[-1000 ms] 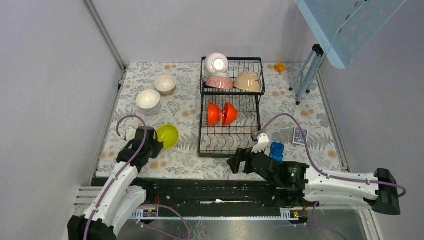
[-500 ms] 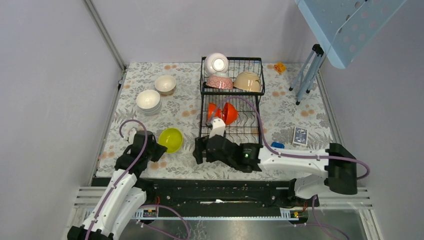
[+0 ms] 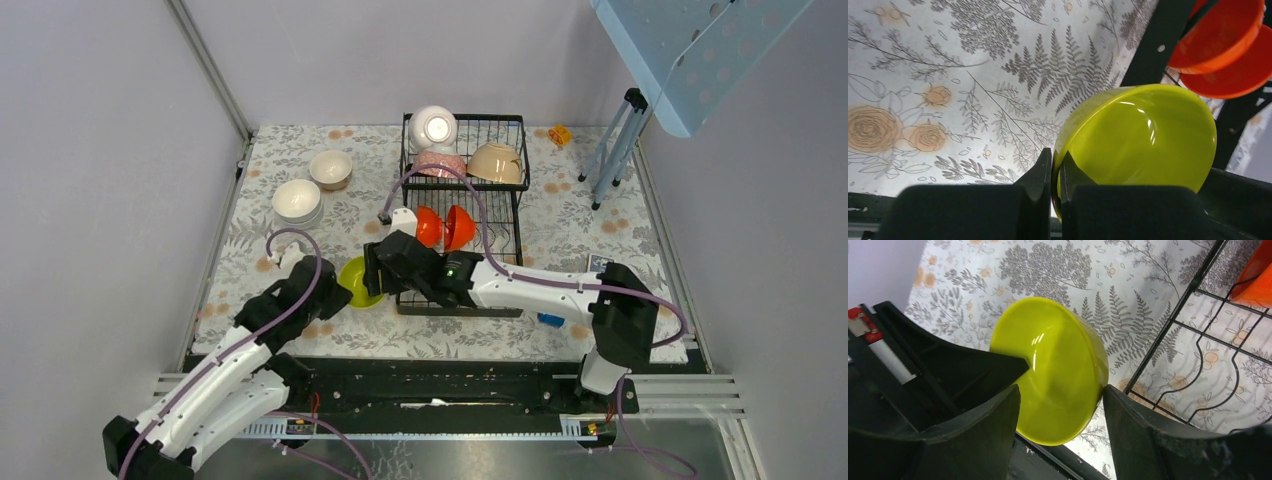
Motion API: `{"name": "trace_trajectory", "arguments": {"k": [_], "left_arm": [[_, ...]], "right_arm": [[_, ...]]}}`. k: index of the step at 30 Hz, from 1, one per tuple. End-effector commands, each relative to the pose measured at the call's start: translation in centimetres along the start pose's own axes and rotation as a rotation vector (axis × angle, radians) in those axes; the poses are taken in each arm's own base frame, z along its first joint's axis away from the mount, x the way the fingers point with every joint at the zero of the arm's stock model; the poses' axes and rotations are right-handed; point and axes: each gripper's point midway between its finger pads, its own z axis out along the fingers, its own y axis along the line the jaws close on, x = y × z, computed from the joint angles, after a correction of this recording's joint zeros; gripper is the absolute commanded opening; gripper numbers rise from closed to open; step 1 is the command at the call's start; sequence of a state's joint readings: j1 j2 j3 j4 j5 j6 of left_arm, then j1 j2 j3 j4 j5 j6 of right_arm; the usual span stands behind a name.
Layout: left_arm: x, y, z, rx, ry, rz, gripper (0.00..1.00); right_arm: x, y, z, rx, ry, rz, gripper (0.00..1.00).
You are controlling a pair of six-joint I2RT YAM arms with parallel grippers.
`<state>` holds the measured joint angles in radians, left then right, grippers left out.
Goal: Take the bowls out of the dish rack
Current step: Place the bowl at the center of the board.
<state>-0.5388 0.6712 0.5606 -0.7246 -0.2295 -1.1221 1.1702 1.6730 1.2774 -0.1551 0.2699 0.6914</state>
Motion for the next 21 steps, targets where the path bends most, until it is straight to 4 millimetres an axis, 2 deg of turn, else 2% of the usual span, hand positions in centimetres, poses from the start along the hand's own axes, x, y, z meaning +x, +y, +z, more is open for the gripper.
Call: {"name": "trace_trajectory", "arguments": {"k": [1,7,12,14,18,19,21], "left_arm": [[-1.1,-1.3,-0.8,-0.003,-0.079,-0.023,0.0],[-0.4,-1.6,-0.9,0.002,-0.073,-0.024,0.0],[-0.2,-1.9,-1.0,0.006,-0.068,-0.02,0.0],[-0.2,-2.0,-1.1,0.009,-0.068,-0.018,0.0],[-0.3,-2.1,-1.1,0.01,-0.069,-0.004,0.0],[-0.3,-2.1,-1.1,0.008,-0.07,0.004,0.01],[-0.6,-2.2,-1.4,0.006,-0.077,0.014,0.11]], "right_arm": [[-0.9,0.0,0.7,0.042,0.017,-0.042,0.65],[-0.1,-2.0,1.3,0.133,0.037,-0.082,0.56],[0.2,-2.6,1.7,0.161,0.046,-0.108,0.46],[0.2,-2.7,1.8,0.163,0.045,-0.11,0.37],[-0.1,-2.5,1.8,0.156,0.035,-0.107,0.05],[-0.1,-2.6,1.8,0.16,0.036,-0.108,0.0],[-0.1,-2.7,1.7,0.165,0.036,-0.109,0.0]]}}
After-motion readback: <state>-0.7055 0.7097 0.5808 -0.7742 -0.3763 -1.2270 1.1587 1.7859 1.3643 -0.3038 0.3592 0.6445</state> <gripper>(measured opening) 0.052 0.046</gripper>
